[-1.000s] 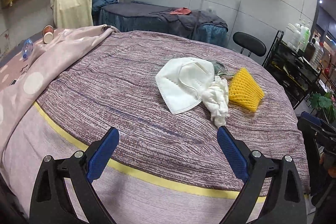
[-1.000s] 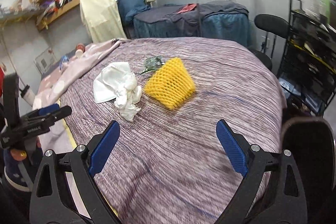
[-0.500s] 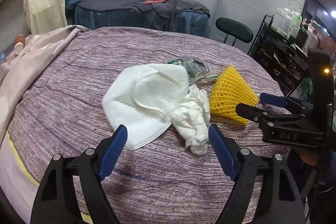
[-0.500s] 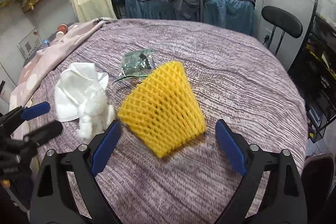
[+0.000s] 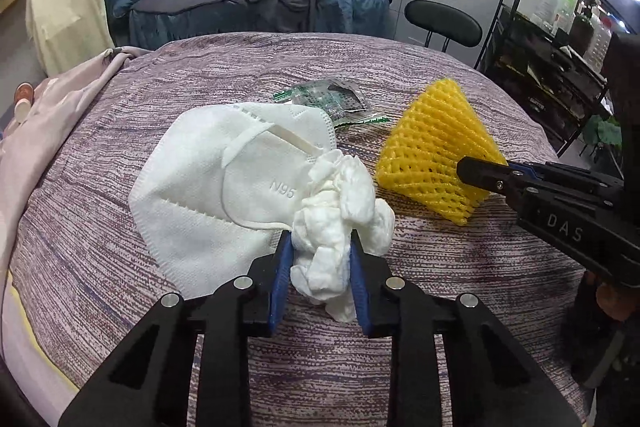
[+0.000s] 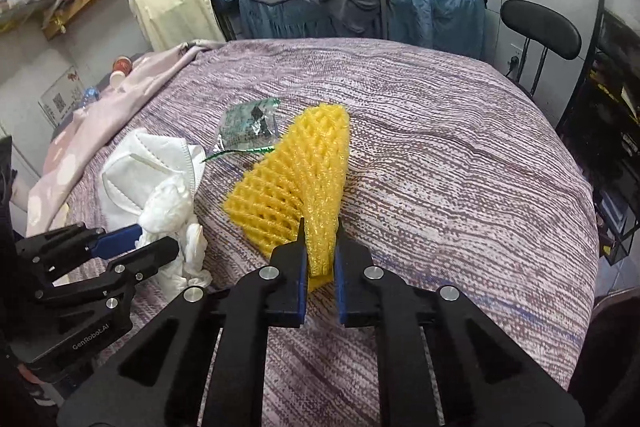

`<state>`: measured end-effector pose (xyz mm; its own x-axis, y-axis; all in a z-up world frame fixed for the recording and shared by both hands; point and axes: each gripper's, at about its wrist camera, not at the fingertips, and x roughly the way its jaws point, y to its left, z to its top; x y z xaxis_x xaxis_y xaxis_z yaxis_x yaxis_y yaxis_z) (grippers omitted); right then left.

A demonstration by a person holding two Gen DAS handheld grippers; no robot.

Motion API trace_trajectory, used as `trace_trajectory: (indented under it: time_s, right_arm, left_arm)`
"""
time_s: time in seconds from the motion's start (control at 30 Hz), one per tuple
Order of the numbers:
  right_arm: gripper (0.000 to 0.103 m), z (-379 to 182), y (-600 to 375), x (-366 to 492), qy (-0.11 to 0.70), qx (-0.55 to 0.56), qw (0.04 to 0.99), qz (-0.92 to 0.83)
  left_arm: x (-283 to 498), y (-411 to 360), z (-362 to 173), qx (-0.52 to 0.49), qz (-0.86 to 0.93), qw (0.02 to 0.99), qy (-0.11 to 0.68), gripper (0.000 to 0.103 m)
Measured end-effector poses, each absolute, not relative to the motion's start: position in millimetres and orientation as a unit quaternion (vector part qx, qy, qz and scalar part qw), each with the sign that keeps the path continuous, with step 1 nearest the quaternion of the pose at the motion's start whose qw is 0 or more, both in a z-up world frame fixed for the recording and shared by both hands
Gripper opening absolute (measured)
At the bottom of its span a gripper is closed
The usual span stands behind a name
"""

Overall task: Collect trash
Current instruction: 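Grasp white tissue with the left gripper while the right grasps the yellow foam net, then lift the tissue and yellow net and carry both toward the brown bin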

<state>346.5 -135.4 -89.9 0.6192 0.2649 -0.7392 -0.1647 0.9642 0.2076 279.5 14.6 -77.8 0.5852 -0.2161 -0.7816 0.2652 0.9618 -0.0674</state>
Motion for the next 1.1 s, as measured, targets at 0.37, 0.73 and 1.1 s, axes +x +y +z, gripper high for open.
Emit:
trace_trajectory:
  time_s: [0.37,0.73,1.1]
  right_arm:
    - [0.011,-63.6,-151.3,276.4,0.378,0.092,0.911,0.136]
    - [0.011,-60.3,-162.4,223.5,0.364,0.108,0.914,0.144]
    - [0.011,-58.5,-184.9,199.7,0.353,0.123,0.918,0.13]
  left_arm:
    - [220.3,32.5,-56.0,-0.009,-0.163,0.901,0.403,0.026]
    - [206.5,17.2,-79.3,0.014,-0.158,0.88,0.447,0.03]
    - [220.2,8.4,-99.1,0.046,-0.144,0.861,0.486,0.033]
